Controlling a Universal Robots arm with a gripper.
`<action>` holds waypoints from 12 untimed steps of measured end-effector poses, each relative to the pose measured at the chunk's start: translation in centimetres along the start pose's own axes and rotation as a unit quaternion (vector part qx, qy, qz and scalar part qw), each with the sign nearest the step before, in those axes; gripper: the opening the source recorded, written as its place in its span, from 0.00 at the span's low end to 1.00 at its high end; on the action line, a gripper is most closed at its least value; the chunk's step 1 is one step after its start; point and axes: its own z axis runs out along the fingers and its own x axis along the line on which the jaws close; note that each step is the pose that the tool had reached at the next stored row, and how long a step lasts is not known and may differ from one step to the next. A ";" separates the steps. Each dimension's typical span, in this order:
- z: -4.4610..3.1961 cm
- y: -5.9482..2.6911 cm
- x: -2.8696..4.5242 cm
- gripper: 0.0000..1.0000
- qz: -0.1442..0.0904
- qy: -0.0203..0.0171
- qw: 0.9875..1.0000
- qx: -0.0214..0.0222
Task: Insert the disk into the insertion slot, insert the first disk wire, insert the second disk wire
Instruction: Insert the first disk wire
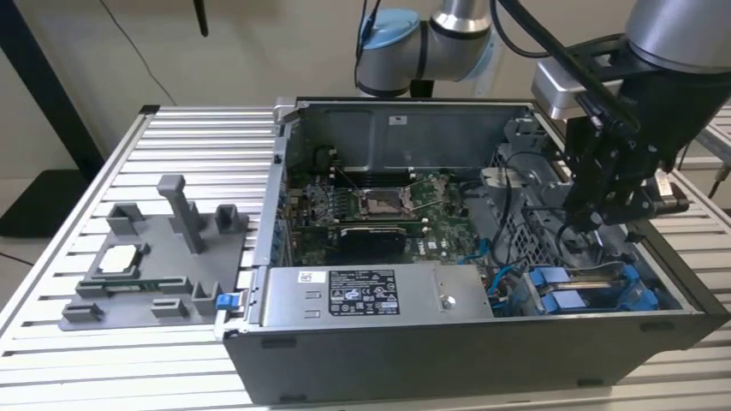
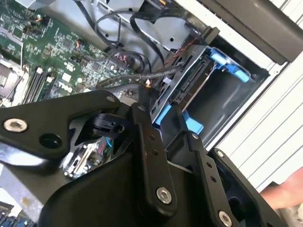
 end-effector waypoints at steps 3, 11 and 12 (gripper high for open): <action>0.04 -0.01 0.01 0.00 0.000 -0.001 1.000 0.004; 0.11 0.02 0.26 0.00 0.000 -0.001 1.000 0.005; 0.15 0.02 0.42 0.00 0.000 -0.001 1.000 0.005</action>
